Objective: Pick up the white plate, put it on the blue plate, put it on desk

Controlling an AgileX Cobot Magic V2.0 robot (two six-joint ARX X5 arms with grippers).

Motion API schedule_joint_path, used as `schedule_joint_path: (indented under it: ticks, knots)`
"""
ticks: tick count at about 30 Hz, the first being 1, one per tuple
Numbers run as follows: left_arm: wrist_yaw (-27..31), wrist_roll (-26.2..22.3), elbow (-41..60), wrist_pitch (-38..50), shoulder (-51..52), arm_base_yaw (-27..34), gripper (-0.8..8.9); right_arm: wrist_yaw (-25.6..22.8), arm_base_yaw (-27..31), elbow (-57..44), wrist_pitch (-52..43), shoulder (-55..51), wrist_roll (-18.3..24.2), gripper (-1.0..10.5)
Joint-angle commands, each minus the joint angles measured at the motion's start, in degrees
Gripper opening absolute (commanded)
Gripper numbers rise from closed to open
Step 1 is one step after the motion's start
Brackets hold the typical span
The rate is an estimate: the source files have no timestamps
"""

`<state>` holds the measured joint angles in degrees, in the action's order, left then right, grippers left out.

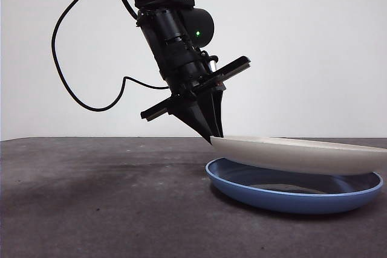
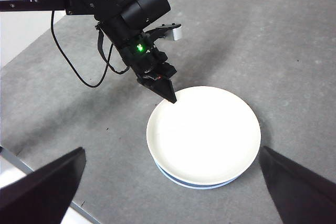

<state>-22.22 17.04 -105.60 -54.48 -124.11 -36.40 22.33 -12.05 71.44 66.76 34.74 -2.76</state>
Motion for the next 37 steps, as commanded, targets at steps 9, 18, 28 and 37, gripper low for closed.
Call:
schedule_joint_path:
  ticks: [9, 18, 28, 37]
  knots:
    - [-0.09, -1.16, -1.75, 0.52, -1.49, -0.55, 2.83, 0.11, -0.20, 1.27, -0.48, 0.22, 0.63, 6.2]
    - [-0.07, -1.99, -3.34, -0.13, -1.49, -0.52, 4.80, 0.11, -0.20, 1.27, -0.46, 0.22, 0.63, 6.2]
    - [-0.02, -9.27, -17.40, -14.82, -1.49, 0.94, 6.09, 0.07, -0.20, 1.27, -0.46, 0.22, 0.63, 6.2]
    - [-0.02, -14.82, -25.77, -28.55, 1.86, 1.40, 6.29, -2.40, -0.17, 1.27, -0.44, 0.33, 0.59, 6.2]
